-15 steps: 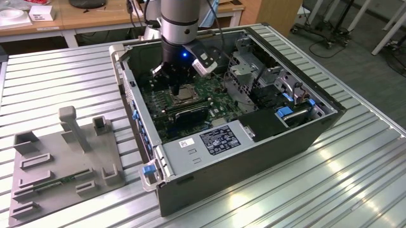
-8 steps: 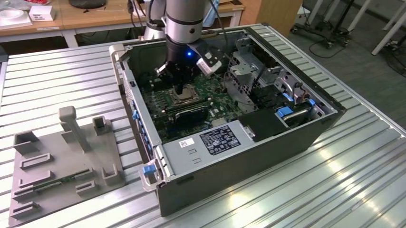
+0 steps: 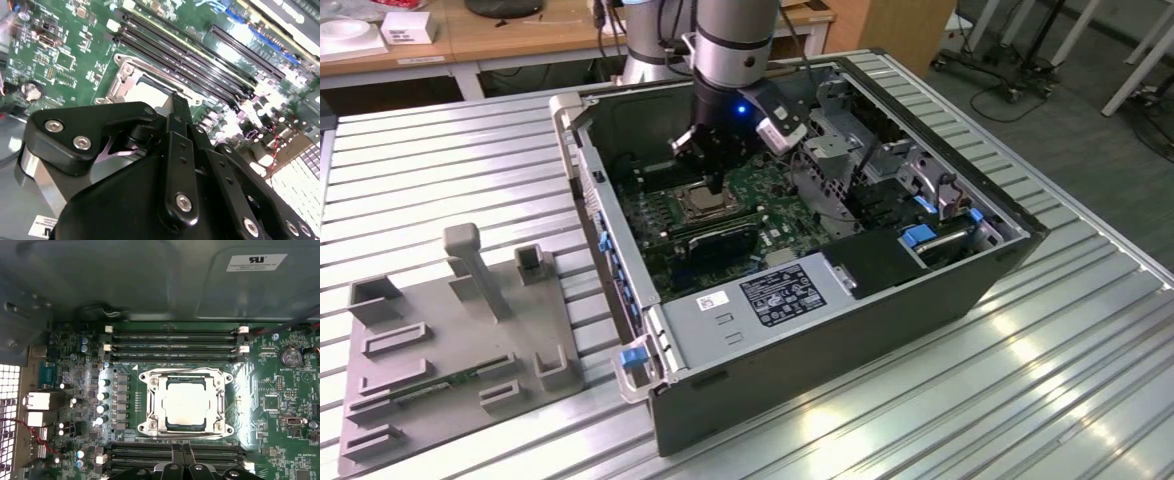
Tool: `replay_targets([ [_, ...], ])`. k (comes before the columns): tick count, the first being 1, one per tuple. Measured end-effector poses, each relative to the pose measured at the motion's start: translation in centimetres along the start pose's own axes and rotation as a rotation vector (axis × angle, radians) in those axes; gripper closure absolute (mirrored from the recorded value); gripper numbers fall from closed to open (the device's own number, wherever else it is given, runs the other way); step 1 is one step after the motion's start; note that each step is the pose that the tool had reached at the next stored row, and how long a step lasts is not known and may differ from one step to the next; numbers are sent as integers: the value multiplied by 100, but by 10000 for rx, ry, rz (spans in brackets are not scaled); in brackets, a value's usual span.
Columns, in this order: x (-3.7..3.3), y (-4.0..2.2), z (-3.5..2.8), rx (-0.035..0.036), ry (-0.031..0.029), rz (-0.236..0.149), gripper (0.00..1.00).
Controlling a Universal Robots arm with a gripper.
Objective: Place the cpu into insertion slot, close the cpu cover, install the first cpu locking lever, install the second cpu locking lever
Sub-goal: 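Install the second cpu locking lever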
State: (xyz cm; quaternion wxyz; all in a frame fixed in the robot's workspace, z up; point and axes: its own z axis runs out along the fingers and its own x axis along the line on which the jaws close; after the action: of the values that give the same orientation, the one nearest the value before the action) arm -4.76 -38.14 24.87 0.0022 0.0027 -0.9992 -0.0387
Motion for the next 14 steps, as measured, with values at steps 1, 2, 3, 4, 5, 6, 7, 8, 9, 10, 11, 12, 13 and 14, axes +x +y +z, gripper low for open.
replay_targets([
  [1, 0, 10, 1, 0, -1, 1, 89],
  [2, -1, 27, 2, 0, 0, 0, 89],
  [3, -1, 45, 4, -1, -1, 0, 89],
  [4, -1, 62, 5, -1, 0, 0, 89],
  [5, -1, 80, 7, -1, 0, -1, 89],
  [6, -1, 97, 7, 0, 1, 0, 89],
  [7, -1, 111, 9, -4, 0, 0, 89],
  [8, -1, 122, 10, -13, 0, 0, 89],
  [9, -1, 132, 13, -23, -1, 0, 89],
  [10, -1, 142, 15, -31, -1, 0, 89],
  [11, -2, 153, 18, -35, -1, 0, 89],
  [12, -8, 165, 21, -38, -1, -1, 89],
  [13, -21, 178, 23, -39, 0, -3, 89],
  [14, -44, 187, 24, -39, 0, -1, 89],
])
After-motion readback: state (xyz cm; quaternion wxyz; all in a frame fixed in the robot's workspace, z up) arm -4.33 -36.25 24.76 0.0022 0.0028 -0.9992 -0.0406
